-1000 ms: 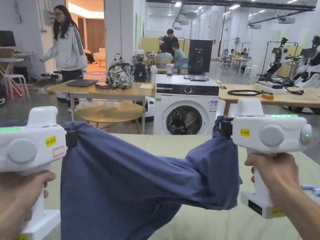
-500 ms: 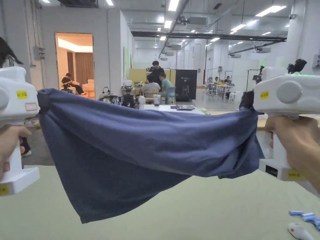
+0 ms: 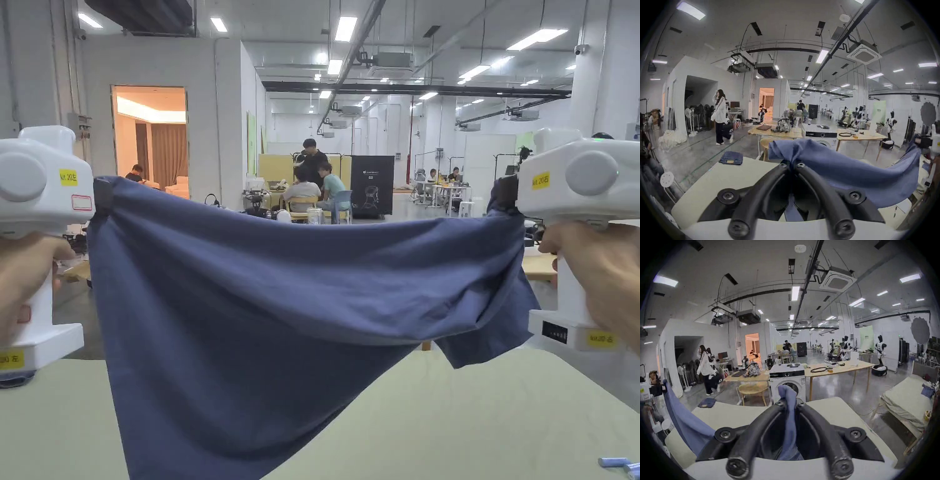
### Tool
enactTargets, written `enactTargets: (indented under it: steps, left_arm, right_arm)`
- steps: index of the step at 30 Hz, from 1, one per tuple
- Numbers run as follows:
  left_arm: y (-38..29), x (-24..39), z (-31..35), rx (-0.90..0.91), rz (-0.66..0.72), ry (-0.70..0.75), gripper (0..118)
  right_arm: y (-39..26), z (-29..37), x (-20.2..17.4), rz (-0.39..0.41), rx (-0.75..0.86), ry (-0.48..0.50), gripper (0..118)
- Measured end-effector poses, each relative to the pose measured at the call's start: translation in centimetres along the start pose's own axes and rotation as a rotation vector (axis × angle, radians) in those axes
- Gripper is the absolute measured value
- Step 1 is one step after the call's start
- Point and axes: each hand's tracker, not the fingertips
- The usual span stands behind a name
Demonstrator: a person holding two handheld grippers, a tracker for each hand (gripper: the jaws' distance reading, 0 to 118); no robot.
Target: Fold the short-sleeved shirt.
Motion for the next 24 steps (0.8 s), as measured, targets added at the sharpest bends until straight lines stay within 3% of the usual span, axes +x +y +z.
enactTargets:
  steps: [8, 16, 24]
  left_arm:
    - [-3.2, -0.9, -7.6, -0.028, -0.007, 0.028, 0]
    - [-10.8, -1.8, -14.1, -0.093, -0.038, 0.048, 0]
    - [-23.5, -2.1, -15.8, -0.307, -0.026, 0.012, 0]
  right_arm:
    - [-3.6, -8.6, -1.0, 0.026, -0.015, 0.006, 6]
    - [-11.7, -16.3, -1.6, 0.064, -0.043, 0.002, 6]
    - [-26.1, -21.4, -0.4, 0.095, -0.323, -0.009, 6]
